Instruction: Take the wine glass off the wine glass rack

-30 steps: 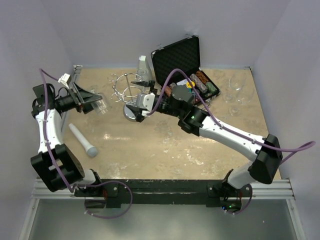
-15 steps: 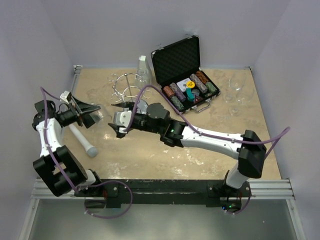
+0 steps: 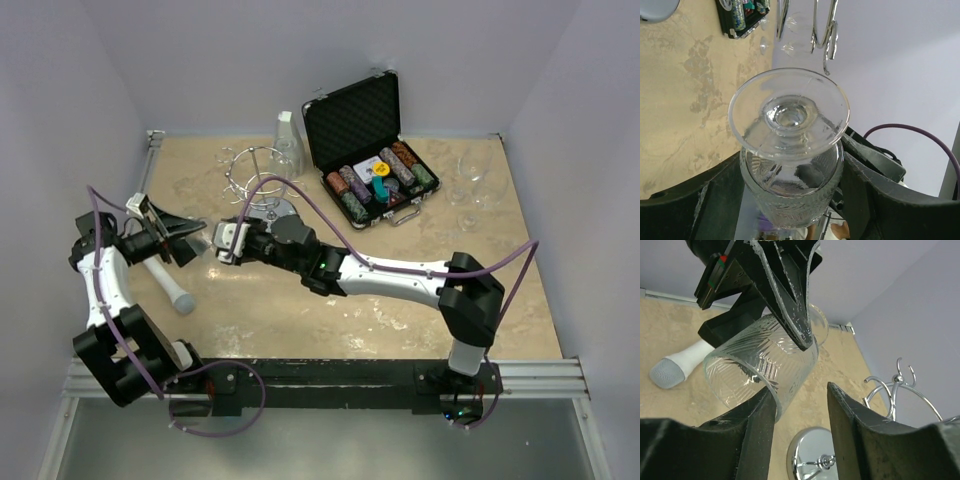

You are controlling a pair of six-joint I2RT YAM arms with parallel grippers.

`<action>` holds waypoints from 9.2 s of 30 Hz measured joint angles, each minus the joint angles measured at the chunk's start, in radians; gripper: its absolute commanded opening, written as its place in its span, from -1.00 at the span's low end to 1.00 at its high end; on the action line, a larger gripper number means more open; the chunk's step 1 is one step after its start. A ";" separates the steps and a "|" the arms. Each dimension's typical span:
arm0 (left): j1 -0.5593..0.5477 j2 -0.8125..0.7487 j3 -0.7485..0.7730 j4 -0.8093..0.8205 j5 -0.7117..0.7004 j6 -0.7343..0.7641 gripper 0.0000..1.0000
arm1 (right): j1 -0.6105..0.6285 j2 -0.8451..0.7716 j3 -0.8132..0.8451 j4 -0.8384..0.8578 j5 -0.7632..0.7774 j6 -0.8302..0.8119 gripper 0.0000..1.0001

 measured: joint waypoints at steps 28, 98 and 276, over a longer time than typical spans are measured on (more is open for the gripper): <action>0.019 -0.066 -0.134 0.002 -0.017 -0.108 0.99 | 0.016 0.039 0.017 0.035 0.225 0.023 -1.00; 0.019 0.071 0.052 0.192 -0.114 -0.025 0.99 | -1.202 0.179 0.335 -1.188 -0.089 -0.274 -1.00; -0.571 0.811 0.370 1.624 -0.150 0.583 0.28 | -0.732 -0.070 0.314 -0.495 -0.139 0.240 0.97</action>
